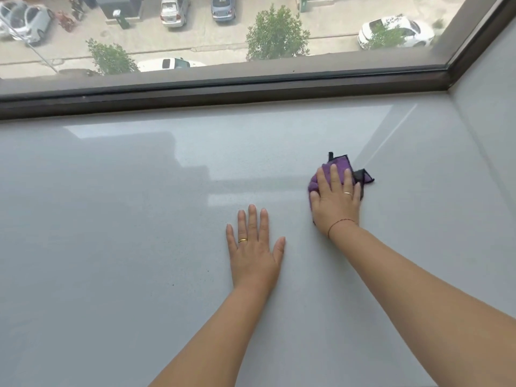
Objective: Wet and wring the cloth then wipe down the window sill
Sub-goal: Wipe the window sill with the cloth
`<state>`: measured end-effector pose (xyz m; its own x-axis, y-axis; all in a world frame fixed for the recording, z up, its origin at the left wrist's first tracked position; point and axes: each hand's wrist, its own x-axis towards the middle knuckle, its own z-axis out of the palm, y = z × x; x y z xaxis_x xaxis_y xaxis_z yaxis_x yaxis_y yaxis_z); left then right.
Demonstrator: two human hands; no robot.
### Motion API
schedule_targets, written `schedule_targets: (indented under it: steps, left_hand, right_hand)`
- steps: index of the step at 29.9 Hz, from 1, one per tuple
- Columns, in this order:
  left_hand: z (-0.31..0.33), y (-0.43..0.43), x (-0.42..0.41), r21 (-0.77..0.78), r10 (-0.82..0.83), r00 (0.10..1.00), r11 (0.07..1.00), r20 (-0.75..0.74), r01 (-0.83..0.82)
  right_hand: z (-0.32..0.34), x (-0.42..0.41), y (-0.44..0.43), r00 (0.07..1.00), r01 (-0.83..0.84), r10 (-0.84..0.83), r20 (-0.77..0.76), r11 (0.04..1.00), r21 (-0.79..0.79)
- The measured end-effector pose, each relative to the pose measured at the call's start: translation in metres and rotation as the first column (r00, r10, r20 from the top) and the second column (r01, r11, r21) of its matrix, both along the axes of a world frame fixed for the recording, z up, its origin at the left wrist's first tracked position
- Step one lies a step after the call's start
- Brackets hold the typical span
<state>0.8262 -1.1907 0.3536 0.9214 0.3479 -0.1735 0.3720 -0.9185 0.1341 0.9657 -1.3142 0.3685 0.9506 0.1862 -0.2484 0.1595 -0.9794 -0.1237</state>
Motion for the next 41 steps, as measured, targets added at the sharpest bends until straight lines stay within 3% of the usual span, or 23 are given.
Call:
schedule_targets:
  steps: [2, 5, 7, 11, 14, 16, 19, 21, 23, 27, 29, 31, 33, 35, 37, 39, 41]
  left_hand:
    - [0.000, 0.000, 0.002, 0.001, 0.004, 1.000, 1.000, -0.002, -0.004]
    - [0.001, 0.001, 0.003, 0.006, 0.005, 1.000, 1.000, -0.001, -0.005]
    - [0.003, 0.001, 0.004, -0.006, 0.007, 1.000, 1.000, 0.016, -0.007]
    - [0.006, 0.007, 0.014, 0.025, -0.027, 0.999, 0.999, 0.034, 0.026]
    - [0.007, 0.017, 0.039, 0.035, -0.018, 0.996, 0.999, 0.091, 0.015]
    - [0.006, 0.023, 0.062, 0.022, 0.012, 0.992, 1.000, 0.123, -0.015]
    - [0.002, 0.031, 0.085, 0.011, 0.023, 0.997, 1.000, 0.079, -0.024]
    - [-0.002, 0.033, 0.088, -0.004, 0.007, 0.999, 1.000, 0.041, -0.007]
    - [-0.005, 0.032, 0.085, -0.003, -0.015, 0.999, 1.000, 0.040, 0.016]
    - [-0.005, 0.030, 0.082, 0.014, -0.029, 0.998, 0.999, 0.048, 0.029]
    - [-0.006, 0.030, 0.082, 0.016, -0.032, 0.998, 0.999, 0.053, 0.031]
    - [-0.006, 0.030, 0.081, 0.021, -0.034, 0.997, 0.999, 0.063, 0.033]
    - [-0.006, 0.030, 0.081, 0.023, -0.037, 0.997, 0.999, 0.075, 0.035]
    - [-0.005, 0.031, 0.082, 0.022, -0.039, 0.996, 0.999, 0.077, 0.037]
    - [-0.006, 0.033, 0.082, 0.017, -0.040, 0.996, 0.999, 0.075, 0.039]
    - [-0.006, 0.034, 0.082, 0.012, -0.037, 0.997, 0.999, 0.072, 0.036]
    - [-0.006, 0.034, 0.083, 0.011, -0.037, 0.997, 0.999, 0.071, 0.036]
  right_hand:
    - [-0.004, -0.021, 0.028, 0.985, -0.174, 0.174, 0.015, 0.984, 0.035]
    - [-0.004, -0.032, 0.037, 0.878, -0.478, 0.479, 0.002, 0.876, 0.065]
    - [-0.004, -0.012, 0.022, 0.854, -0.520, 0.520, 0.012, 0.853, 0.042]
    - [-0.001, 0.043, -0.014, 0.986, -0.168, 0.168, 0.004, 0.986, 0.008]
    - [-0.001, 0.050, 0.001, 0.995, 0.097, -0.097, 0.005, 0.995, 0.011]
    - [-0.003, 0.035, 0.027, 0.997, 0.071, -0.072, 0.008, 0.997, 0.030]
    - [-0.007, 0.008, 0.049, 0.948, -0.319, 0.318, 0.025, 0.945, 0.072]
    - [-0.005, 0.019, 0.035, 0.888, -0.460, 0.460, 0.022, 0.884, 0.079]
    - [-0.005, 0.041, 0.015, 0.907, -0.421, 0.419, 0.041, 0.906, 0.043]
    - [0.000, 0.080, -0.004, 0.999, -0.040, 0.040, -0.006, 0.999, 0.002]
    - [0.002, 0.074, 0.016, 1.000, 0.027, -0.027, 0.001, 1.000, 0.002]
    - [0.002, 0.057, 0.040, 0.993, -0.119, 0.119, 0.007, 0.992, 0.042]
    - [0.000, 0.042, 0.051, 0.928, -0.372, 0.373, 0.005, 0.925, 0.072]
    - [0.001, 0.052, 0.040, 0.867, -0.498, 0.499, -0.004, 0.865, 0.064]
    - [-0.001, 0.073, 0.023, 0.907, -0.421, 0.421, 0.008, 0.906, 0.030]
    - [-0.001, 0.095, 0.006, 0.985, -0.173, 0.173, -0.003, 0.985, 0.015]
    - [-0.001, 0.104, 0.008, 0.999, 0.042, -0.042, 0.004, 0.999, -0.002]
